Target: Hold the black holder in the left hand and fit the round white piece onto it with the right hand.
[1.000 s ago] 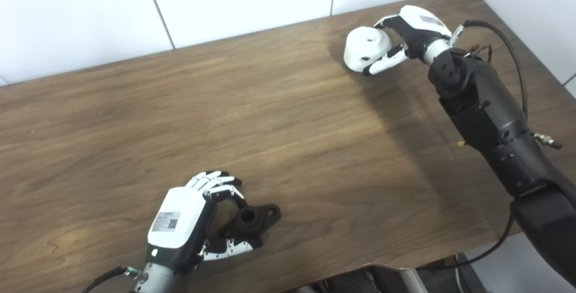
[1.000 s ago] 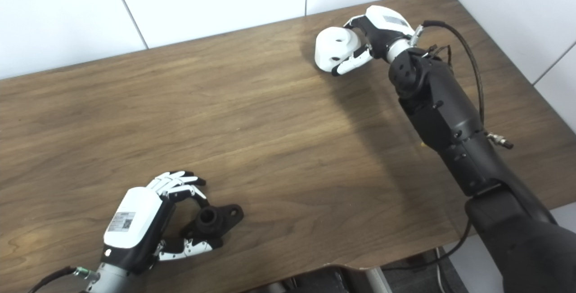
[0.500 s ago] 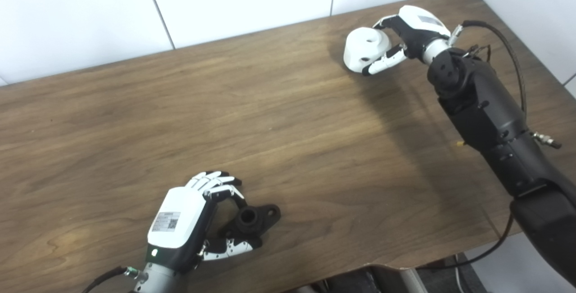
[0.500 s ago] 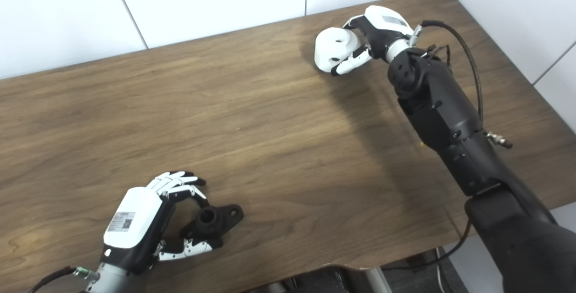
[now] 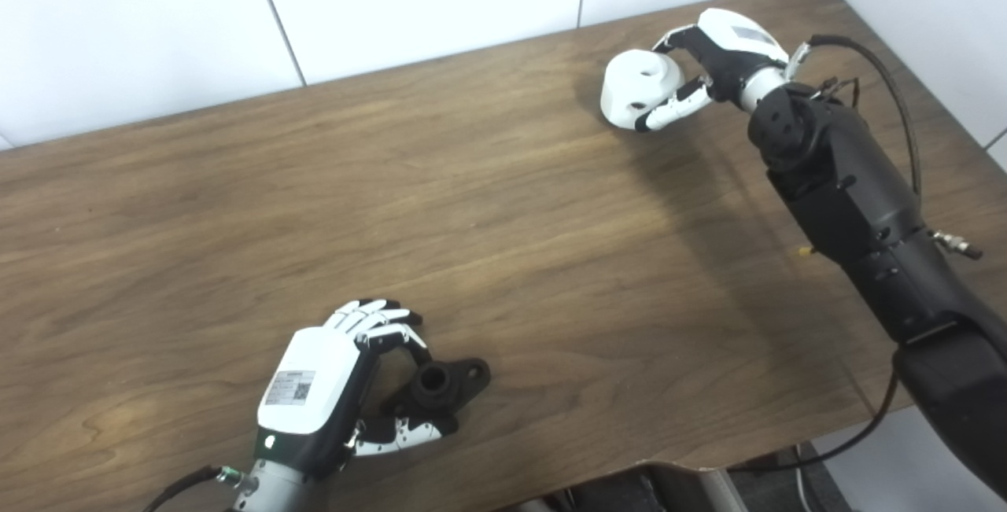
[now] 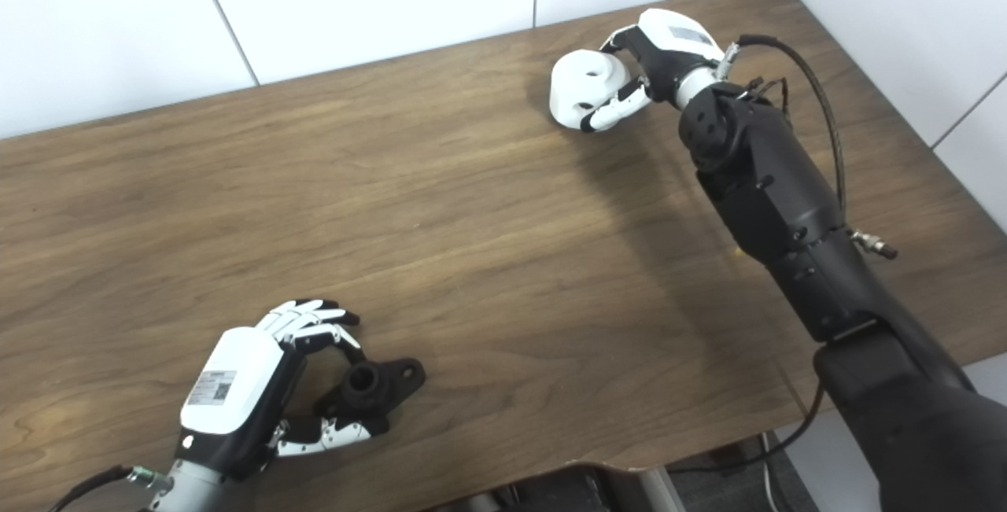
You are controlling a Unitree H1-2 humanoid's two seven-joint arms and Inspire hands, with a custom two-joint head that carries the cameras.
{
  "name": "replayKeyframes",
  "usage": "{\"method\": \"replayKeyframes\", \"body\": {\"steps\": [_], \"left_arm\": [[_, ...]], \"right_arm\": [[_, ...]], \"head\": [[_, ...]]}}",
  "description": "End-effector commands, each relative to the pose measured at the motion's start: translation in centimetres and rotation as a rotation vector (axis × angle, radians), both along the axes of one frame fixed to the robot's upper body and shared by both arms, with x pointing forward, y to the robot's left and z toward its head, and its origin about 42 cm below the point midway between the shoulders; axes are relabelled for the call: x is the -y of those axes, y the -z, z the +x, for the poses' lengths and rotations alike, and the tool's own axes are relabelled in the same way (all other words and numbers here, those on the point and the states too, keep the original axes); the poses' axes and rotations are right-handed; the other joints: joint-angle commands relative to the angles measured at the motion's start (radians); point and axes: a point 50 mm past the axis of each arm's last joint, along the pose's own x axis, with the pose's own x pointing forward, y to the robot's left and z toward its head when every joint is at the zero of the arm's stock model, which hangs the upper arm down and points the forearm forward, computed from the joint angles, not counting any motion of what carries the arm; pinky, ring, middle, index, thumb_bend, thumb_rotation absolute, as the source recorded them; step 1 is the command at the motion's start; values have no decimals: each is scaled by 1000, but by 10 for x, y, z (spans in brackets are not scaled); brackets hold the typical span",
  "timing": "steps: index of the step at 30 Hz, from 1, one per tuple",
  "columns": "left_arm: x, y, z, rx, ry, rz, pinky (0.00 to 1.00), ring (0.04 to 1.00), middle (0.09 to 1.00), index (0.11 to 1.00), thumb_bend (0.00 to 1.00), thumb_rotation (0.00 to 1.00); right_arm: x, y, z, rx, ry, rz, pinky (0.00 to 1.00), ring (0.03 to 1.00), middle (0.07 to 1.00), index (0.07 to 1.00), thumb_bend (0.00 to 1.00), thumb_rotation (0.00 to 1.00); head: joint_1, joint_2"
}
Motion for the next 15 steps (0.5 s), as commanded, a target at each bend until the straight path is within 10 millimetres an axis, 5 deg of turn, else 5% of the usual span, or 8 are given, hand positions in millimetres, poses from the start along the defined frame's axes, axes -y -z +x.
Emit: {"method": "replayKeyframes", "body": {"steps": [1,15], "left_arm": [[-6,4,-3,-26,-2,53,877,838,765,486,520,48],[-6,4,-2,-24,-1,54,873,840,764,487,520,48]], "right_arm": [[7,-34,7,110,-5,-42,835,932,869,692,670,318],[7,-36,11,120,4,-32,825,938,877,692,652,332]], "head": [[-1,1],[1,5]]}}
